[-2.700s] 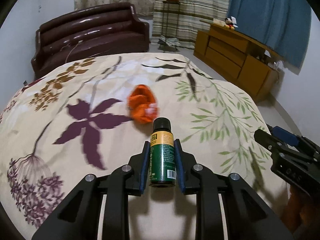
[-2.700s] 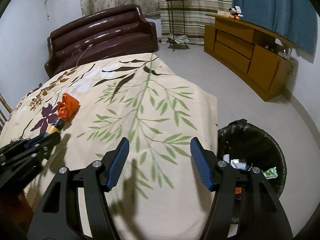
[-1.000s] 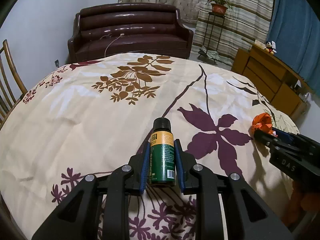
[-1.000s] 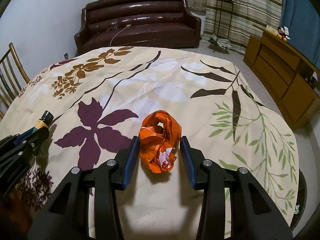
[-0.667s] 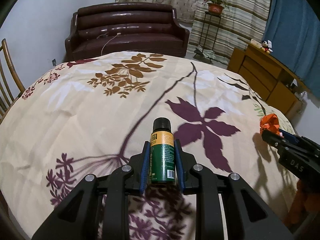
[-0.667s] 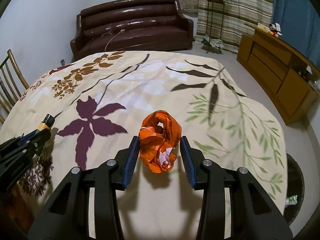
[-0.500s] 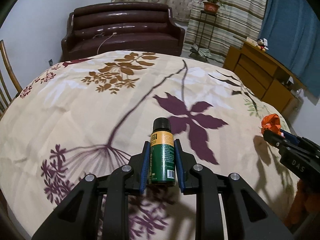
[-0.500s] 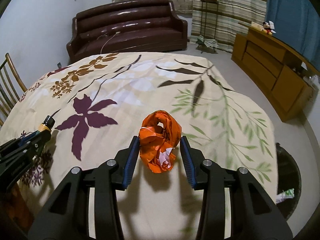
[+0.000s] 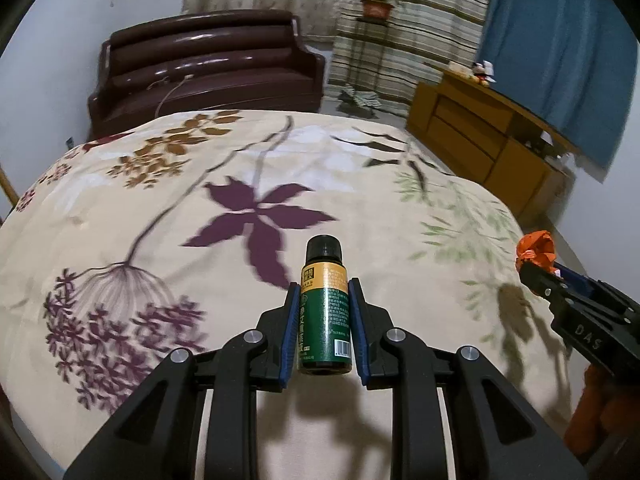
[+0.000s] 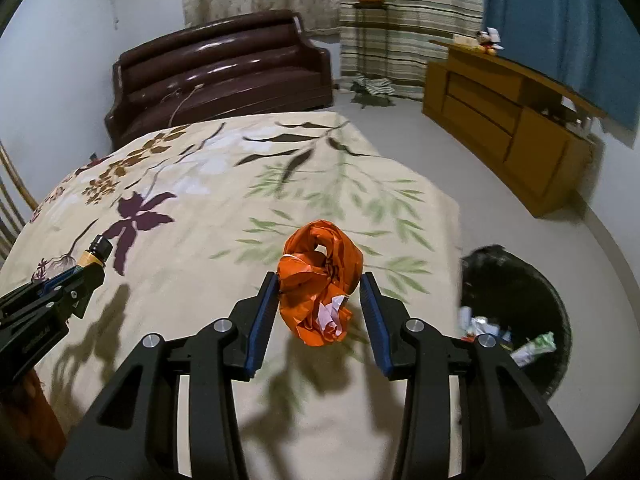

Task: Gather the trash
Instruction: 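Carry the spray can and orange wrapper over the black trash bin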

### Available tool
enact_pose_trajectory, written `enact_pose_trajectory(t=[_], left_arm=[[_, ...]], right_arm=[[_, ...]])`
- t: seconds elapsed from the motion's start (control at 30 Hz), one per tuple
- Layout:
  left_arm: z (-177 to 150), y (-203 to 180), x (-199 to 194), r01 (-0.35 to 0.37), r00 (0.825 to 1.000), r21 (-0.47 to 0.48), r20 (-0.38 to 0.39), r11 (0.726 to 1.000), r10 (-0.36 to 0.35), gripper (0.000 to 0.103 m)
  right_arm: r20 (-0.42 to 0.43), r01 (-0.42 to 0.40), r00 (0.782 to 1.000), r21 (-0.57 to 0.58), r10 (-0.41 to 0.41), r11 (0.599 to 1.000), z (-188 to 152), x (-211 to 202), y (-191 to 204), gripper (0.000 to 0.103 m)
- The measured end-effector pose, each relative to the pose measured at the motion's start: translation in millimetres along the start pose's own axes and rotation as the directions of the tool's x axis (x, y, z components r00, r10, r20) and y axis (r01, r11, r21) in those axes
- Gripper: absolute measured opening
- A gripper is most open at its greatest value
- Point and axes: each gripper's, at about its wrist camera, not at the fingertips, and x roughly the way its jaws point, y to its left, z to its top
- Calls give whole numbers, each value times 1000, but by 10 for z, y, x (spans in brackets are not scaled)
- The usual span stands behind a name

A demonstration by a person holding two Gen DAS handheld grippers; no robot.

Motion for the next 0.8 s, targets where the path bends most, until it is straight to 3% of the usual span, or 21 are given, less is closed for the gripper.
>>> enact_pose_trajectory(t=[0.8], left_arm=[[-138,-1683,144,154,988,199,-36,968,-150,25]], right_arm=[[16,149,988,173,-154,973,-374,-320,-1424,41]])
